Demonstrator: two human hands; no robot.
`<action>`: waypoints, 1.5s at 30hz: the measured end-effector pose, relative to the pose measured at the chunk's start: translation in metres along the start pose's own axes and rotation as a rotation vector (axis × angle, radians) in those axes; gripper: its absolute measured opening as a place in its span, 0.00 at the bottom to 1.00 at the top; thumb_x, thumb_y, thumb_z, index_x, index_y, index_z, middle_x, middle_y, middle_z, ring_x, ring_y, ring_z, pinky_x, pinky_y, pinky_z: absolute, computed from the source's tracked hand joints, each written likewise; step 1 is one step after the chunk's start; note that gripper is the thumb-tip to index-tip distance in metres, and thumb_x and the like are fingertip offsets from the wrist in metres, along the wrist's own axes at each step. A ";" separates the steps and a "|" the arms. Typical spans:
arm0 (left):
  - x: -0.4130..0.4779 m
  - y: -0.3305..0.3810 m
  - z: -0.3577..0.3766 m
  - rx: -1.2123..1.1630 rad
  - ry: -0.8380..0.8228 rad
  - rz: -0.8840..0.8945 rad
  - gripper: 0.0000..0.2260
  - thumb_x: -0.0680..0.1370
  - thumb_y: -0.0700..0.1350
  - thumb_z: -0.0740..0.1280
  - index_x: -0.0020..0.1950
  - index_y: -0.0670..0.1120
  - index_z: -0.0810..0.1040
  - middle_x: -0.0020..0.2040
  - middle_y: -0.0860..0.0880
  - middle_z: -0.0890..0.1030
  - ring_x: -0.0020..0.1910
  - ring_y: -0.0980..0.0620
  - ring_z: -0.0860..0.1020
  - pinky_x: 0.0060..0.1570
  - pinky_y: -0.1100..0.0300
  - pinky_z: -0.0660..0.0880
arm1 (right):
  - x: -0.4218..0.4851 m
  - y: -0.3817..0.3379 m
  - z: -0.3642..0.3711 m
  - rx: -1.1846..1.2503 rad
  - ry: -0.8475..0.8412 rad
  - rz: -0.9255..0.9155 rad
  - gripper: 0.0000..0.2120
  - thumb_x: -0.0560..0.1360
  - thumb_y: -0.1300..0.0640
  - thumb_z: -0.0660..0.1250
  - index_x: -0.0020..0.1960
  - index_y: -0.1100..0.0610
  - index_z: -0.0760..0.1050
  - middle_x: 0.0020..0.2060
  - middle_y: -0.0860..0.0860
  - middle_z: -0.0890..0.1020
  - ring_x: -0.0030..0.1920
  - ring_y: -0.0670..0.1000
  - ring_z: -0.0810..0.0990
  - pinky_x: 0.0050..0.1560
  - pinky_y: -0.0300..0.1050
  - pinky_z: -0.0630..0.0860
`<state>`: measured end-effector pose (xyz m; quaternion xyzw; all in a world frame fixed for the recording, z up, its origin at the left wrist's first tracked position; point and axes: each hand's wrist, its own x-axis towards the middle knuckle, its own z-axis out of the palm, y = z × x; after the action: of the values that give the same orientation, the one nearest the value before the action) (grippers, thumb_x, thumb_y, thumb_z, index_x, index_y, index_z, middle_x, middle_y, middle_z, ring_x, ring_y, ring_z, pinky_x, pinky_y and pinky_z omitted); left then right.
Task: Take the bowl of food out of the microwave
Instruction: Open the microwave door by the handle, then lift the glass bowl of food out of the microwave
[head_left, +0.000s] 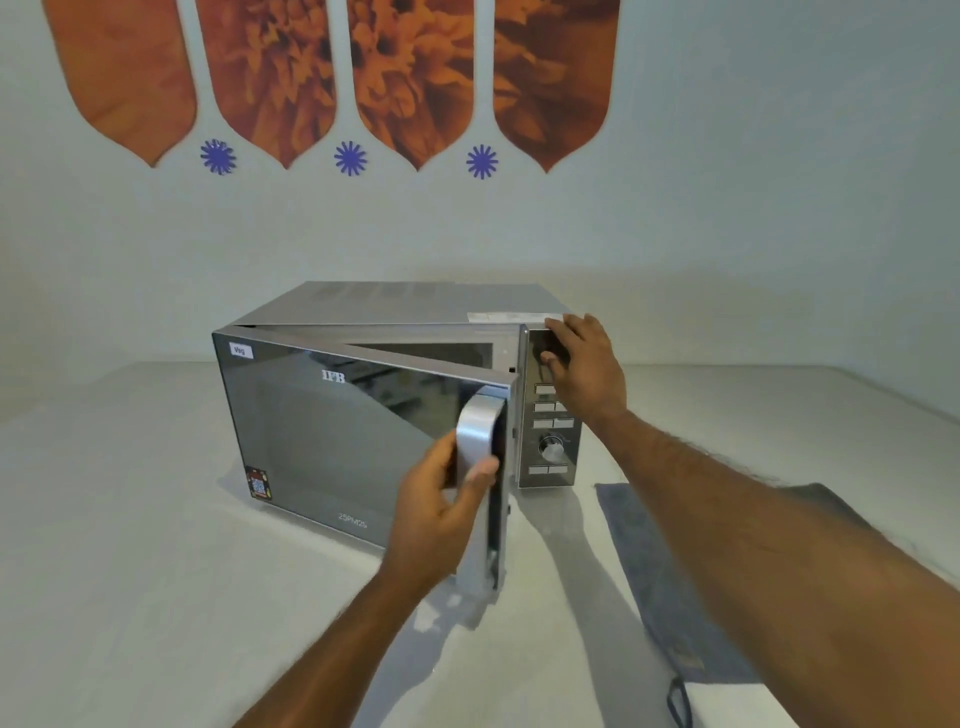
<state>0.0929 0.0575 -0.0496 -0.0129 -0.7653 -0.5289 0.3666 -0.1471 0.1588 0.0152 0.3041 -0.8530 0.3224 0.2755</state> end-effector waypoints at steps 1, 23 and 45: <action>-0.013 0.000 -0.006 0.009 0.027 0.017 0.11 0.76 0.55 0.67 0.52 0.51 0.78 0.43 0.50 0.82 0.44 0.52 0.82 0.42 0.61 0.80 | -0.003 0.001 0.002 0.006 0.013 -0.005 0.24 0.79 0.50 0.64 0.73 0.49 0.66 0.74 0.49 0.67 0.78 0.53 0.55 0.67 0.54 0.70; -0.128 0.019 -0.099 0.318 0.631 0.122 0.19 0.80 0.56 0.57 0.61 0.46 0.78 0.50 0.42 0.83 0.45 0.53 0.83 0.43 0.64 0.80 | -0.008 -0.001 0.012 -0.019 0.105 -0.021 0.26 0.77 0.47 0.64 0.73 0.50 0.65 0.73 0.51 0.67 0.78 0.56 0.55 0.61 0.61 0.76; 0.009 0.098 0.026 0.611 0.068 0.046 0.19 0.77 0.55 0.65 0.66 0.51 0.74 0.66 0.53 0.75 0.66 0.54 0.73 0.66 0.52 0.73 | -0.019 -0.005 0.012 -0.032 0.067 -0.076 0.32 0.73 0.51 0.69 0.74 0.56 0.63 0.76 0.58 0.63 0.78 0.61 0.54 0.78 0.60 0.51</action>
<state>0.1126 0.1186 0.0297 0.0987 -0.8757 -0.2660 0.3908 -0.1338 0.1536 -0.0029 0.3209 -0.8363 0.3079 0.3207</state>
